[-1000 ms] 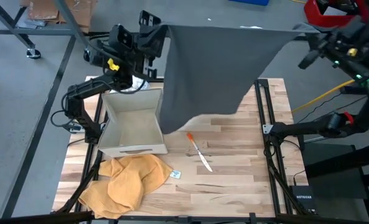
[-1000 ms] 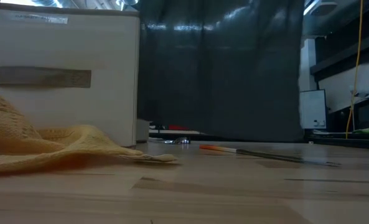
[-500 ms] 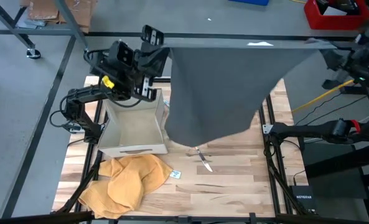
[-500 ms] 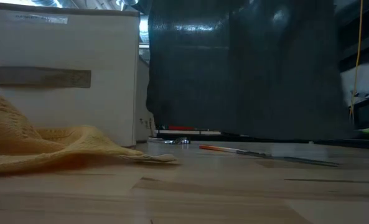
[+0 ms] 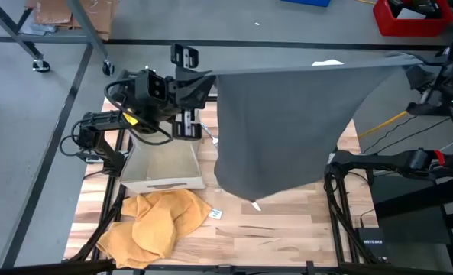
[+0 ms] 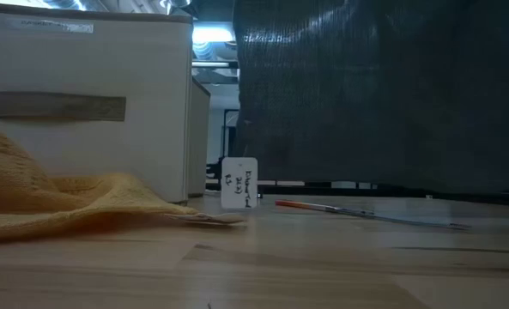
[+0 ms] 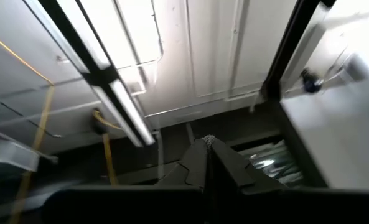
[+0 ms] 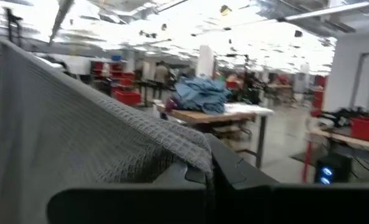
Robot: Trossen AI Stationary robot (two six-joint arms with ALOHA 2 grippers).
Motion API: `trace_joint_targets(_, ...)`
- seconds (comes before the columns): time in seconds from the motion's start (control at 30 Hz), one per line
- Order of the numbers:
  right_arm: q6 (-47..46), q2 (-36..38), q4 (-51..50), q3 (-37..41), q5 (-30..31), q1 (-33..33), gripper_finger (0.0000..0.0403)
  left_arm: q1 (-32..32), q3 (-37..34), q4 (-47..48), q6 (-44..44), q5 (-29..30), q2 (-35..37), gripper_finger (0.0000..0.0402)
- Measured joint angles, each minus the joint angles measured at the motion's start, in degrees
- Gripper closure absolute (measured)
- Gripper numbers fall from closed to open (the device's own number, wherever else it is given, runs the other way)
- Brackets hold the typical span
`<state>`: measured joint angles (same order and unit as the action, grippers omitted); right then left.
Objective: Fold towel
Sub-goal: Fold the gray kitchen towel
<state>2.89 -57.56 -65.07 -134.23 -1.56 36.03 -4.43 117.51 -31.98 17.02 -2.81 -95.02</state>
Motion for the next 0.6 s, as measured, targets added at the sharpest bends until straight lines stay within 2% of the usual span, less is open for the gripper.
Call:
trace_joint_targets(0.13, 0.5, 0.1, -2.2, 2.9, 4.9, 0.0, 0.0403, 0.7, 0.0, 4.9, 5.8, 4.0, 0.1, 0.0401)
trace_joint_targets(0.33, 6.1, 0.1, -5.5, 10.8, 16.3, 0.0, 0.0403, 3.0, 0.1, 14.0, 15.0, 13.8, 0.2, 0.0401)
trace_joint_targets(0.5, 9.8, 0.0, -3.4, 19.2, 18.8, 0.0, 0.0403, 6.3, 0.1, 20.3, 17.7, 19.7, 0.2, 0.0401)
trace_joint_targets(0.6, 11.5, -0.2, -0.5, 24.9, 20.7, 0.0, 0.0403, 8.7, 0.1, 25.7, 17.4, 21.3, 0.2, 0.0401)
